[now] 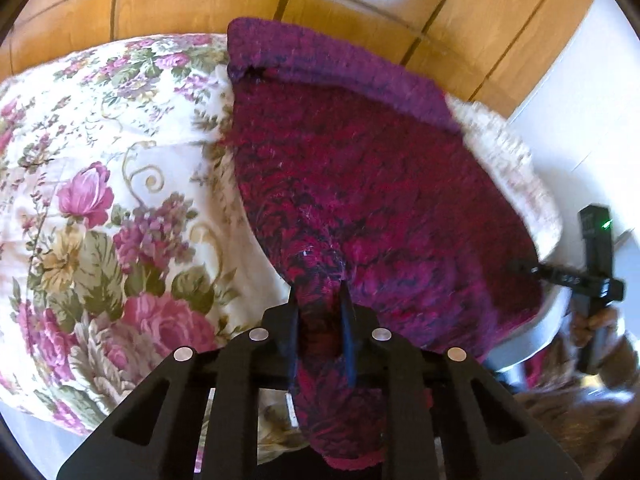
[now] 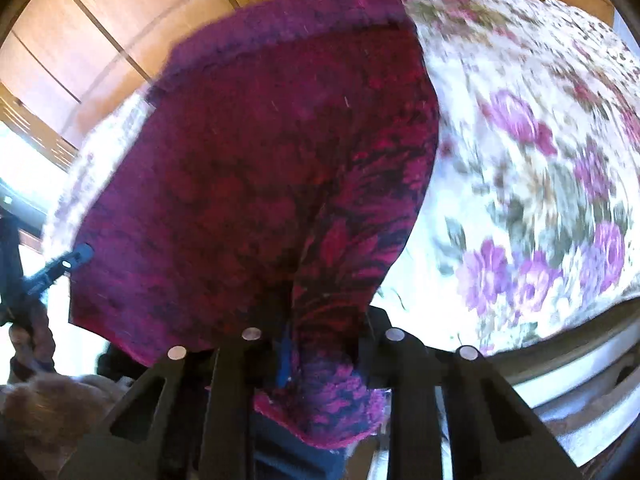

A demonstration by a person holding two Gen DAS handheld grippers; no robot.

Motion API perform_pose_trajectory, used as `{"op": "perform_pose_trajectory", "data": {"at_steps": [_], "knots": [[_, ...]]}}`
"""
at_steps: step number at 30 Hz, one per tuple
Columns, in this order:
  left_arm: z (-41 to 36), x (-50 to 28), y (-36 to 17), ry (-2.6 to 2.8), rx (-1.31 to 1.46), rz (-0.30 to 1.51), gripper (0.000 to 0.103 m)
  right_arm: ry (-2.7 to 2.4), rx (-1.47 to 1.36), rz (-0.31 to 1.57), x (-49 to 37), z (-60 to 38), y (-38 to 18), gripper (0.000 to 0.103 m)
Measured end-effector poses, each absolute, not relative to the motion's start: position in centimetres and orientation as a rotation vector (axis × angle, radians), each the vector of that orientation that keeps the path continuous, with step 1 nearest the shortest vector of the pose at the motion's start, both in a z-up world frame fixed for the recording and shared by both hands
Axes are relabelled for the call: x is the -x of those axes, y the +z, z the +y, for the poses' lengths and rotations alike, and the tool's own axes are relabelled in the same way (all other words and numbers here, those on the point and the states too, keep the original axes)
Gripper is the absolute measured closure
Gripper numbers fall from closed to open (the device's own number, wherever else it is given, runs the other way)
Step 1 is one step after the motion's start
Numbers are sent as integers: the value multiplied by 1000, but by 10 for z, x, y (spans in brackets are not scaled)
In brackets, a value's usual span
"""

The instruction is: Fold small clothes

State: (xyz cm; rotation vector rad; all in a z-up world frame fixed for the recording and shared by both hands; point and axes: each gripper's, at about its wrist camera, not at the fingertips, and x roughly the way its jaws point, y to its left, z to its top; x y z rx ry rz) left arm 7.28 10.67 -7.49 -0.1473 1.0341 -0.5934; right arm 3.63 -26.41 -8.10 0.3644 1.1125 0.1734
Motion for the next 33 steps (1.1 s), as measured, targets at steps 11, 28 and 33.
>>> {"op": "perform_pose_trajectory", "data": {"at_steps": [11,28,33], "knots": [[115,-133,-50,-711,535,958,90,227,-548,907,-89,-279,-41,82],[105,-279,-76,-570,837,1111,71,132,-777,924,-208,-317,-69,46],[141,-288,-62,-493,925,980,37,156,-917,802,-209,-341,-61,4]]}}
